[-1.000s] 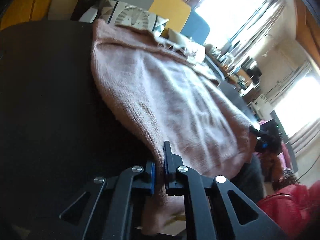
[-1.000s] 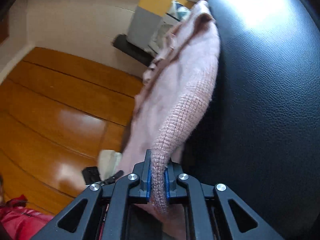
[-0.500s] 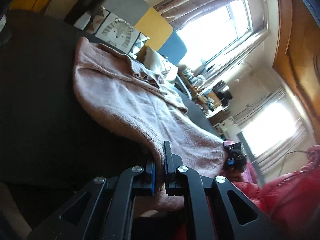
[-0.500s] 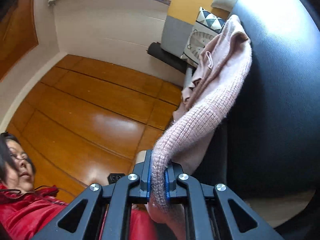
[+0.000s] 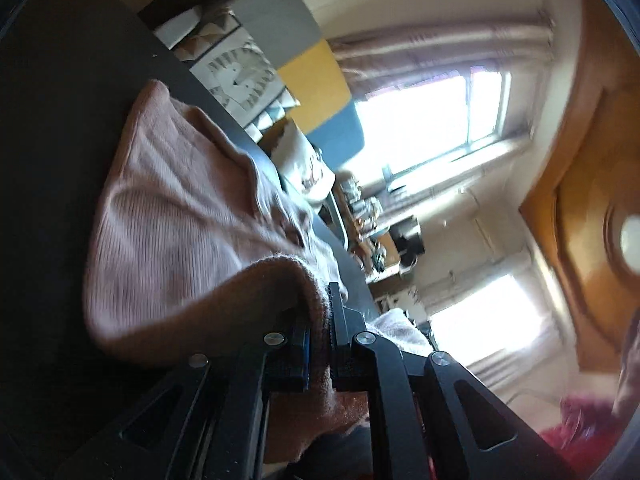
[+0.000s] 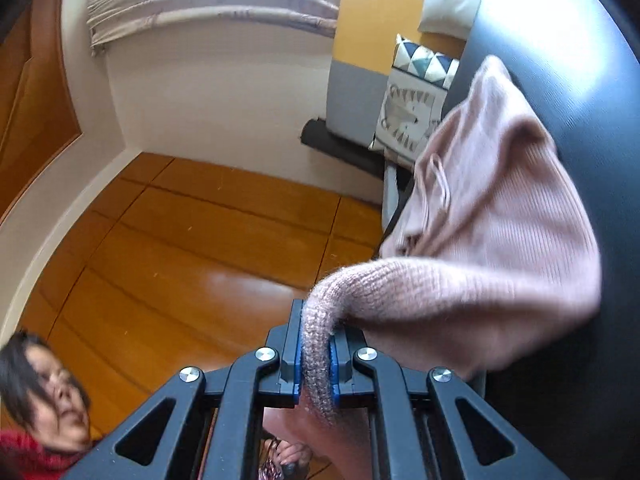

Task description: Fold clothes

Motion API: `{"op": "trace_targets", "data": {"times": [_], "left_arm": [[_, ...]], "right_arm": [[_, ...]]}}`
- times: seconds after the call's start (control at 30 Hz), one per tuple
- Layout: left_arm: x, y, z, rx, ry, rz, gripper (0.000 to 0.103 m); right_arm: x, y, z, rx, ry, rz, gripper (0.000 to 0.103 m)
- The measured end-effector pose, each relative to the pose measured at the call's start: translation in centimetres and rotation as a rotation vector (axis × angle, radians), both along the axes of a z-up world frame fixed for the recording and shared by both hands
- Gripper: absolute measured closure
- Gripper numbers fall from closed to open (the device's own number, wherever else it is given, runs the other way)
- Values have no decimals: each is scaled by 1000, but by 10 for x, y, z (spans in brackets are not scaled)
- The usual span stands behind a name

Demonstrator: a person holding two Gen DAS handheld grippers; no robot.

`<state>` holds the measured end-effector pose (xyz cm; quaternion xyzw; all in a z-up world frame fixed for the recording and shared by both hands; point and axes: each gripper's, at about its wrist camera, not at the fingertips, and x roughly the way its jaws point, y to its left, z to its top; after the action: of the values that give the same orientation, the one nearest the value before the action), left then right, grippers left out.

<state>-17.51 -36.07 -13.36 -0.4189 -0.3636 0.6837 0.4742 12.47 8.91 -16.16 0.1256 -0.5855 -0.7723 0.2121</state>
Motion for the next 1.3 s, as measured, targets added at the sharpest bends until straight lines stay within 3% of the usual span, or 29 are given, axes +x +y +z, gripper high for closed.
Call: {"op": "trace_targets", "data": {"times": [0.3,0.37,0.53,0.67,0.73,0.8,0.9,0.97,1.13,1.2,1.3], "left_arm": [[-113,35,-44,0,-198,132,97],[-127,43,-54,14,-246,153,97],[-153,60,-80,-62,-328,155,97],[-156,61,-87,-48,-372,111,96],[-155,62,-87,-22,-397,77,87],[-150,64,-82,-13,-406,11,75],[-139,71,-74,-74,-369,-71,63],[-131,80,-72,-115,-354,-130,59],[-125,110,-73,-141,-380,-210,62],[-134,112,-69,-108,-385,-179,75],[-158,110,-58,-97,-370,-90,92]], "right_arm": [[-120,56,-5,-8,-121,-91,95],[-140,65,-17,-17,-175,-106,95],[-171,77,-46,-38,-277,-137,95],[-183,81,-58,-46,-355,-127,86],[-188,82,-54,-35,-372,-88,79],[-195,79,-44,40,-431,-24,75],[-201,67,-32,191,-496,120,75],[-200,60,-30,229,-493,187,74],[-214,49,-30,259,-437,287,74],[-220,45,-20,281,-387,302,86],[-244,49,-3,319,-334,264,89]]}}
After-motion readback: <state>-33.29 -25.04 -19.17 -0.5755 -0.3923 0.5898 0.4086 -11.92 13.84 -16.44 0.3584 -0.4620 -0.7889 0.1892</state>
